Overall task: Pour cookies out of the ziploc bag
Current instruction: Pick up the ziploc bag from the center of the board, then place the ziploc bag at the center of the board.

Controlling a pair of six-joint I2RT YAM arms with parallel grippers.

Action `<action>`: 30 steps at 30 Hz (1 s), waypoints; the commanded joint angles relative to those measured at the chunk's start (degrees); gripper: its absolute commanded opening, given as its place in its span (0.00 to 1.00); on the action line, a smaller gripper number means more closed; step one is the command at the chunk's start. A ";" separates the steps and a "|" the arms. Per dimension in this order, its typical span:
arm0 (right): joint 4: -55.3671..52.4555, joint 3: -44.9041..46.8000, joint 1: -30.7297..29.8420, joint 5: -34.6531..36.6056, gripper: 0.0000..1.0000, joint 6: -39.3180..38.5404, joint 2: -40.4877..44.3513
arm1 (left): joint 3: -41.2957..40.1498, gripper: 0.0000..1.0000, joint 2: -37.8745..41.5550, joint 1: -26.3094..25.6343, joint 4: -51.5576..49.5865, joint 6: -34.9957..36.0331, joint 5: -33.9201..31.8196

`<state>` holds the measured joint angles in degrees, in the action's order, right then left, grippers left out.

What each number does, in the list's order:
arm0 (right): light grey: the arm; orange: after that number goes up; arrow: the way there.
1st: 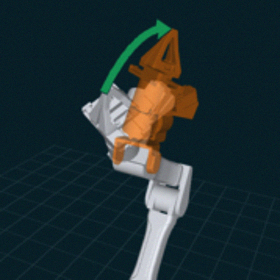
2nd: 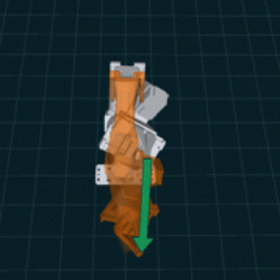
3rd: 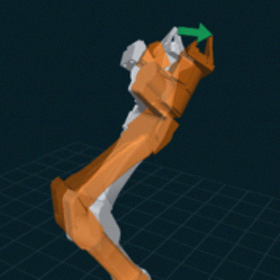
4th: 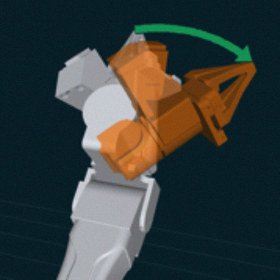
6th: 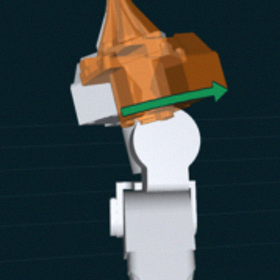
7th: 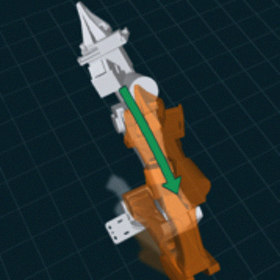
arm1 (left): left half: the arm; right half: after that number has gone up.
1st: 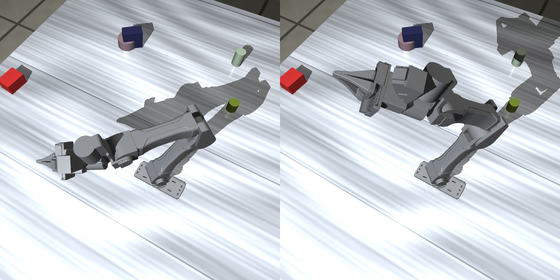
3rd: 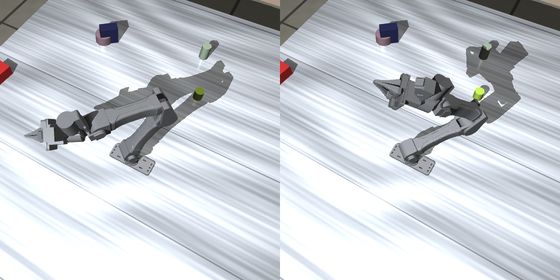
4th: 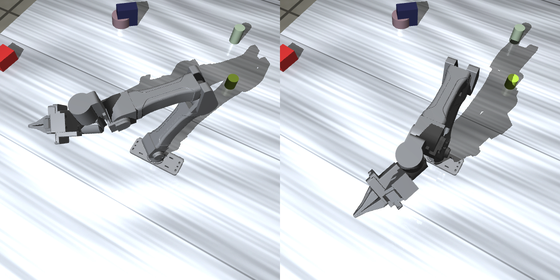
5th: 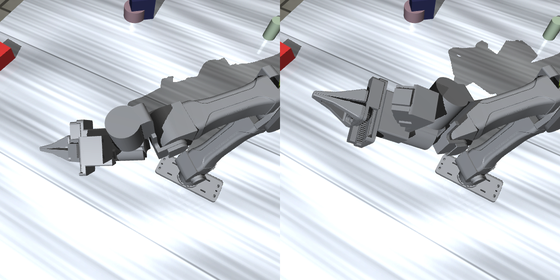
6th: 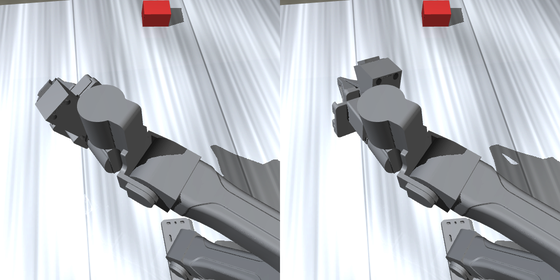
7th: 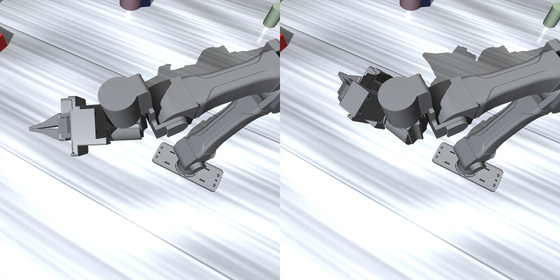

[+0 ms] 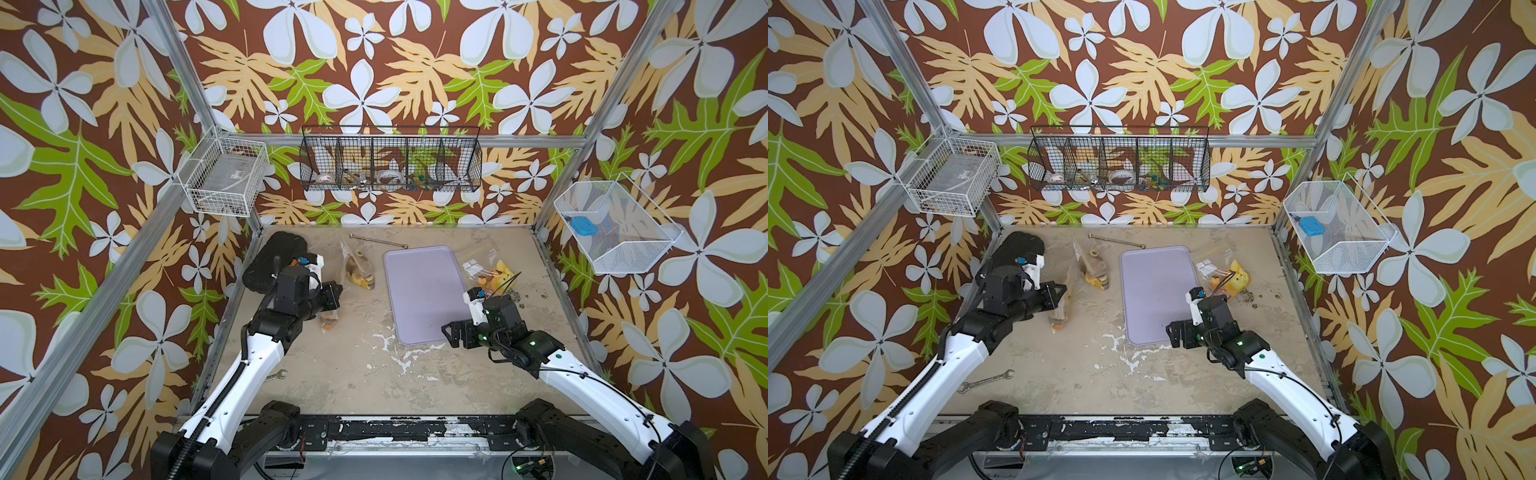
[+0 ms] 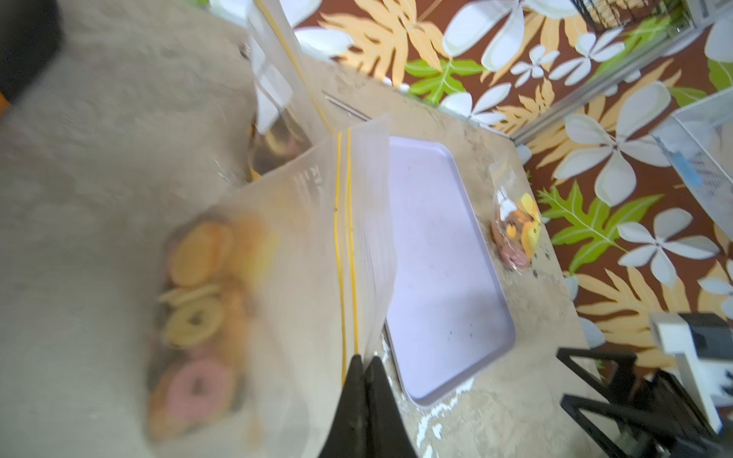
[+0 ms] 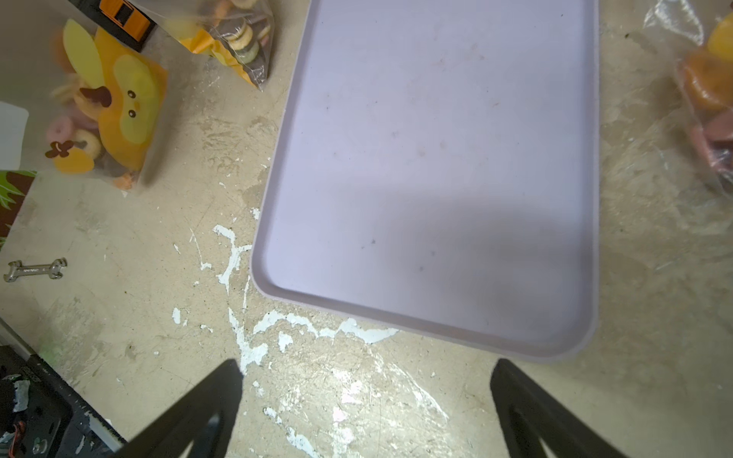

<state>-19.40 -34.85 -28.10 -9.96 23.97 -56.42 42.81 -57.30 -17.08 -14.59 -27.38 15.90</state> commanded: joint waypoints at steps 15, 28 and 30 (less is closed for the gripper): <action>4.50 1.45 -0.12 -6.08 1.00 1.64 -1.46 | -12.21 0.15 -0.68 -21.77 15.64 -13.28 -4.06; 7.49 9.33 -0.12 -10.12 1.00 7.57 5.73 | -3.68 0.65 -4.61 -21.82 2.02 -2.78 -3.79; 7.74 9.91 -0.12 -11.00 1.00 7.50 6.81 | -3.04 0.62 -6.27 -21.90 0.62 -2.44 -3.32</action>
<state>-13.58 -25.45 -28.14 -19.22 30.17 -50.61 38.96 -62.26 -38.85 -9.39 -32.42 12.27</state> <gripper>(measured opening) 0.997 0.623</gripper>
